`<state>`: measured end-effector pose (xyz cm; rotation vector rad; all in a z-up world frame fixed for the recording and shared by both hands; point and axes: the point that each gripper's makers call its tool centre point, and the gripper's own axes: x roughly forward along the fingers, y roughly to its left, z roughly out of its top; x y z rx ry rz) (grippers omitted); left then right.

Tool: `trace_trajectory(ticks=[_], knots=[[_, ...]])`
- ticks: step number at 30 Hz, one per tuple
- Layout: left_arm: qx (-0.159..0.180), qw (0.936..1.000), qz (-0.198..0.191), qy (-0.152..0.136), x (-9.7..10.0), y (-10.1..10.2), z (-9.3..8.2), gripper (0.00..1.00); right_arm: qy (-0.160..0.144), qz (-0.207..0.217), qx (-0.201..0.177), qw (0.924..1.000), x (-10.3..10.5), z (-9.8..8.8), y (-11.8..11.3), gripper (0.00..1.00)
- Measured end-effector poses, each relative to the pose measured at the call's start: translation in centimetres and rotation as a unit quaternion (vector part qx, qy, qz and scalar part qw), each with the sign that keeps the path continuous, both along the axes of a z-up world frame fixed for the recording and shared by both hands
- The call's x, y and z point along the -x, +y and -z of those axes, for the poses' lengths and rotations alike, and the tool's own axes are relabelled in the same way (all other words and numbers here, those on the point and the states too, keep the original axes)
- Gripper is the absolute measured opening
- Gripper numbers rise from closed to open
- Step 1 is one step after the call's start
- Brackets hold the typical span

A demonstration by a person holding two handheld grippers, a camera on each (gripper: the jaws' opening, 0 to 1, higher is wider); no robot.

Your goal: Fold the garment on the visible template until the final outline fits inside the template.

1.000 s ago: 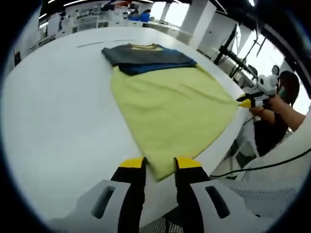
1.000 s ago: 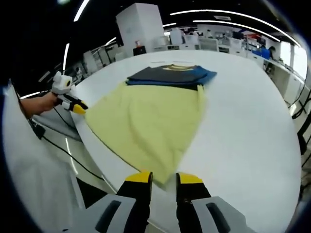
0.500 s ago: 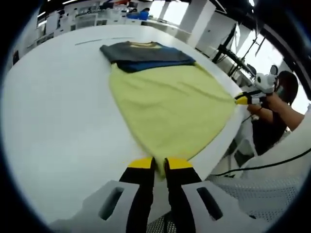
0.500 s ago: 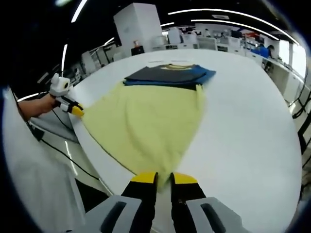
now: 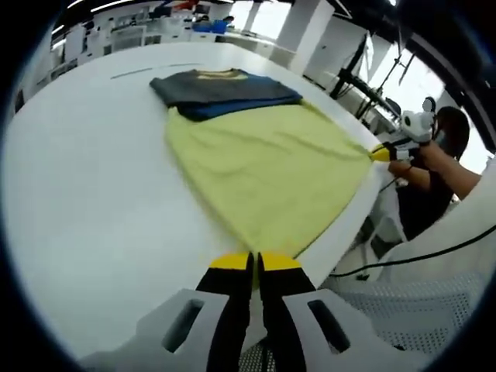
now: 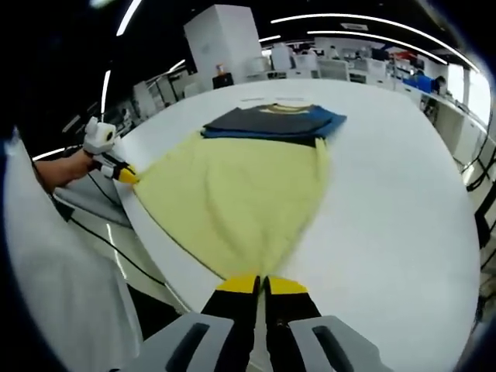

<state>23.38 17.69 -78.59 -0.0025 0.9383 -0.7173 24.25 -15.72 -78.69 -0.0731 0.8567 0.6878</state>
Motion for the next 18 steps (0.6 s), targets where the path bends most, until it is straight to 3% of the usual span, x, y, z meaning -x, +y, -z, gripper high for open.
trace_trajectory(ticks=[18], knots=[[0.018, 0.9994, 0.030, -0.004, 2.5, 0.0, -3.3, 0.00, -0.014, -0.026, 0.004, 0.9996, 1.9, -4.4, 0.0, 0.00]])
